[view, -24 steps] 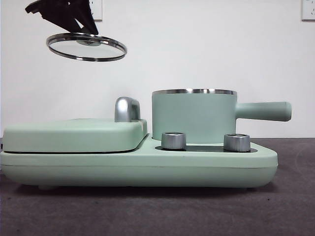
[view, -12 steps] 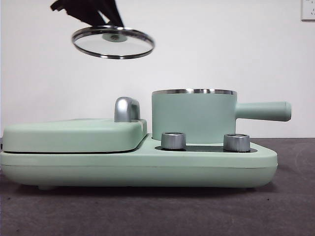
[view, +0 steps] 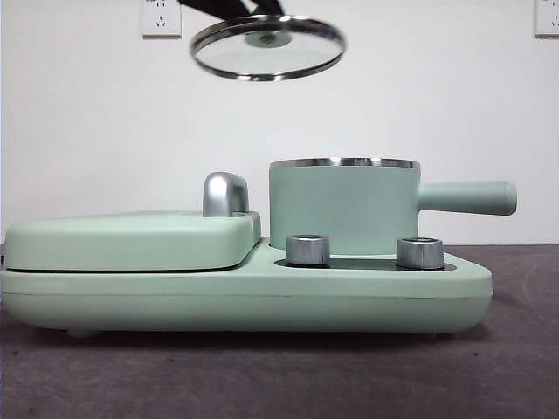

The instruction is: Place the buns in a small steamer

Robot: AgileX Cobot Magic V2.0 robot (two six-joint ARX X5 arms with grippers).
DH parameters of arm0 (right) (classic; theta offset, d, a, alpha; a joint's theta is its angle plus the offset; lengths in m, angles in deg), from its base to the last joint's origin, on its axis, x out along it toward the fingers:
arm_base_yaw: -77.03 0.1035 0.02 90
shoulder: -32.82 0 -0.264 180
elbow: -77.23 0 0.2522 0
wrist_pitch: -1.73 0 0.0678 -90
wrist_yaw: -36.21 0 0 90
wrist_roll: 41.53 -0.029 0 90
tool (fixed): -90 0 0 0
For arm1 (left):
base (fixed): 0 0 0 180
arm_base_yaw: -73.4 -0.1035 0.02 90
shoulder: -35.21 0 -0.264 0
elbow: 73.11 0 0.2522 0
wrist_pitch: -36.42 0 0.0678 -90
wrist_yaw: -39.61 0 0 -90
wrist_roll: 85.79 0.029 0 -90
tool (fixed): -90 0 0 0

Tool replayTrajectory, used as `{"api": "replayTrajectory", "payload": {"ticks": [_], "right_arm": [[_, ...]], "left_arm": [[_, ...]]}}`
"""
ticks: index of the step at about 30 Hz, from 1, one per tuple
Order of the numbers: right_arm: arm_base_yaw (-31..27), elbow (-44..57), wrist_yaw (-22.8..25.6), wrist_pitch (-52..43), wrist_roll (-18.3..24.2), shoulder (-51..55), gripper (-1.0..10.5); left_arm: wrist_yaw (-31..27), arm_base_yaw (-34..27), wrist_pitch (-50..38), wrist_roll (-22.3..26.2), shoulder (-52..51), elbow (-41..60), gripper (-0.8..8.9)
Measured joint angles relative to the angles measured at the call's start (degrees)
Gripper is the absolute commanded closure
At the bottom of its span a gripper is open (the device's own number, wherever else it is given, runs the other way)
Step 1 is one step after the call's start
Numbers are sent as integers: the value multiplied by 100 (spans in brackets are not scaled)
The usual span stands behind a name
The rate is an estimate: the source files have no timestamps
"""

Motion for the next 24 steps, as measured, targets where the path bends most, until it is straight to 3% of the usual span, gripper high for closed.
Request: {"api": "replayTrajectory", "payload": {"ticks": [11,24], "right_arm": [[0,37,2,-155,-15,0,503],[0,37,4,-164,-28,0,503]], "left_arm": [[-2,457,-437,7,667,0,806],[-4,546,-922,85,1320,0,806]]}}
